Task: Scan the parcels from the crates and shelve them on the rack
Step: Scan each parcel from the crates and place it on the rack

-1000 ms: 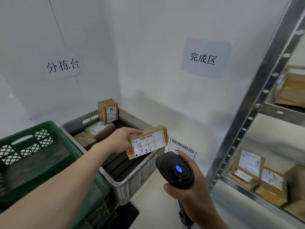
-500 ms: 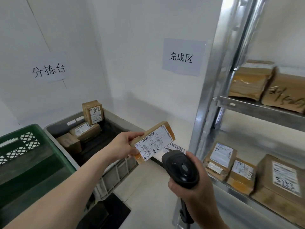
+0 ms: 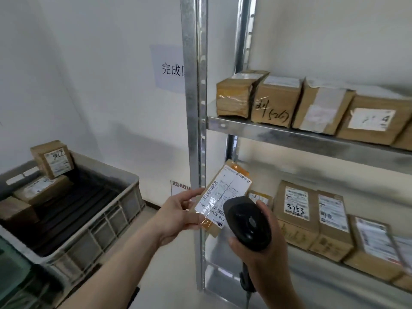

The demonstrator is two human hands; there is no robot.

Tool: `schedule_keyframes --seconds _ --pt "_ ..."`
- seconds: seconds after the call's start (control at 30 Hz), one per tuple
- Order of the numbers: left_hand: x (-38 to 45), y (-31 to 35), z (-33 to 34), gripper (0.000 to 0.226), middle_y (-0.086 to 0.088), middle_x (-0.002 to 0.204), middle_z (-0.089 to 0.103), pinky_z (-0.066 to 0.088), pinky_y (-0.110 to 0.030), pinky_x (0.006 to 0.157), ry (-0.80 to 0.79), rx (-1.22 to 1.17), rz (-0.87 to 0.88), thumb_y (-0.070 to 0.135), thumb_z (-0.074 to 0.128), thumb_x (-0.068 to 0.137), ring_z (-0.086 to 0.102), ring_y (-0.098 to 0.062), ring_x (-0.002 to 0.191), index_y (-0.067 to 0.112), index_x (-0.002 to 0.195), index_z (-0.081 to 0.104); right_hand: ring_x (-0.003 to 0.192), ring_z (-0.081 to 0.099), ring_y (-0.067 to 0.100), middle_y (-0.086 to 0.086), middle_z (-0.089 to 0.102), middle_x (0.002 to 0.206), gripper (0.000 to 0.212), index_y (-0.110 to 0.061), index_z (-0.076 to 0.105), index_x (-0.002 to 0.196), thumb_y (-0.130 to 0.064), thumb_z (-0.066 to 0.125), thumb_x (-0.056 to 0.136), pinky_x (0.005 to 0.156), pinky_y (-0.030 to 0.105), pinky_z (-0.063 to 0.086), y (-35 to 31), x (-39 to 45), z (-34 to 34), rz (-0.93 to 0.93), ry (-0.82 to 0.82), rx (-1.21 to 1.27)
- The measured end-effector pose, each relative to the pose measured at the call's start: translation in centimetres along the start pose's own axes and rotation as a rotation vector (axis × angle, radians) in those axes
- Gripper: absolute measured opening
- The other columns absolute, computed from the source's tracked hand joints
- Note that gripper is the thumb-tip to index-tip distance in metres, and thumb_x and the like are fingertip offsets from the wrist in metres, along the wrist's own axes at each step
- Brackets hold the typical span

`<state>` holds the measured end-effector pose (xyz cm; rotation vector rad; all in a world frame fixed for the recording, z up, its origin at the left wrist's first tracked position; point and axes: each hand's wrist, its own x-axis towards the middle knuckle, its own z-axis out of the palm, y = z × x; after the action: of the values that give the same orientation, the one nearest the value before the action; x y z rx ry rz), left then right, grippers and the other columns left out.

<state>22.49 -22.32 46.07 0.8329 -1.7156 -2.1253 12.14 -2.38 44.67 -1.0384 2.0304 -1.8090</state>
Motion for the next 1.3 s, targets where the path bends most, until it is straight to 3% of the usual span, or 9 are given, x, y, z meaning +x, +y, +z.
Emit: schedule_keyframes --seconds 0.13,0.33,0.5,0.6,0.77,0.87,1.0,1.13,1.3 --pt "0.5 -0.5 3.7 0.072 -0.017 0.105 0.076 0.061 -0.043 0.079 -0.141 -0.102 -0.006 -0.011 0.076 0.066 0.072 -0.032 0.088 0.018 0.131 0.061 0.108 0.067 0.003 -0.016 0.072 0.115 0.079 -0.032 0.06 0.126 0.003 0.088 0.061 0.085 0.012 0.052 0.0 -1.5 -1.5 0.029 0.172 0.031" --pt "1.6 -2.6 8.8 0.066 -0.015 0.107 0.076 0.062 -0.036 0.075 -0.258 -0.003 0.018 -0.016 0.069 0.083 0.071 -0.025 0.085 0.022 0.135 0.057 0.099 0.07 0.0 -0.015 0.075 0.106 0.076 -0.023 0.061 0.124 -0.007 0.08 0.052 0.081 0.009 0.051 0.4 -4.0 -4.1 0.106 0.397 0.094" --pt "1.4 -3.4 14.0 0.064 -0.006 0.093 0.077 0.061 -0.035 0.076 -0.314 0.298 0.133 -0.002 0.082 0.078 0.071 -0.007 0.077 0.035 0.126 0.061 0.088 0.065 -0.018 -0.019 0.074 0.096 0.081 -0.02 0.056 0.125 0.026 0.081 0.063 0.075 0.002 0.048 0.3 -6.4 -7.6 0.17 0.539 0.108" --pt "1.3 -3.3 17.5 0.06 0.017 0.085 0.077 0.055 -0.016 0.067 -0.391 0.393 0.224 -0.003 0.081 0.077 0.07 0.004 0.075 0.043 0.109 0.06 0.096 0.066 -0.011 -0.029 0.074 0.098 0.081 -0.035 0.058 0.116 0.025 0.08 0.066 0.081 0.012 0.052 1.5 -7.5 -10.4 0.191 0.62 0.055" --pt "1.4 -4.1 23.9 0.051 0.017 0.101 0.073 0.061 -0.025 0.076 -0.428 0.55 0.31 0.011 0.086 0.076 0.069 0.001 0.089 0.037 0.117 0.07 0.107 0.07 0.021 -0.014 0.073 0.113 0.081 -0.047 0.06 0.124 -0.019 0.084 0.051 0.09 0.063 0.056 3.0 -9.3 -15.2 0.214 0.757 0.075" --pt "1.5 -4.9 28.5 0.048 0.02 0.102 0.072 0.058 -0.021 0.075 -0.463 0.641 0.364 0.02 0.087 0.077 0.065 0.005 0.09 0.039 0.117 0.07 0.108 0.069 0.027 -0.011 0.072 0.116 0.085 -0.052 0.058 0.125 -0.035 0.083 0.046 0.088 0.064 0.056 3.8 -10.1 -19.0 0.233 0.817 0.065" --pt "1.2 -5.8 35.5 0.048 0.037 0.091 0.067 0.05 -0.007 0.073 -0.53 0.707 0.429 0.023 0.086 0.078 0.06 0.017 0.088 0.053 0.107 0.063 0.107 0.069 0.028 -0.007 0.073 0.114 0.076 -0.045 0.062 0.124 -0.021 0.082 0.054 0.087 0.065 0.057 5.4 -11.4 -25.6 0.256 0.82 0.094" --pt "1.0 -7.5 42.9 0.062 0.022 0.112 0.065 0.056 -0.022 0.087 -0.525 0.794 0.444 0.023 0.088 0.075 0.062 0.002 0.102 0.041 0.128 0.061 0.106 0.071 0.028 -0.002 0.074 0.115 0.081 -0.031 0.06 0.132 -0.019 0.083 0.055 0.087 0.064 0.058 7.1 -12.5 -33.0 0.283 0.817 0.135" --pt "0.7 -9.2 51.4 0.065 0.022 0.112 0.061 0.058 -0.031 0.09 -0.533 0.801 0.4 0.015 0.09 0.072 0.062 -0.003 0.103 0.043 0.122 0.06 0.1 0.071 0.033 0.002 0.076 0.108 0.08 -0.03 0.064 0.126 -0.024 0.083 0.048 0.08 0.051 0.061 8.9 -13.7 -41.5 0.299 0.828 0.166"
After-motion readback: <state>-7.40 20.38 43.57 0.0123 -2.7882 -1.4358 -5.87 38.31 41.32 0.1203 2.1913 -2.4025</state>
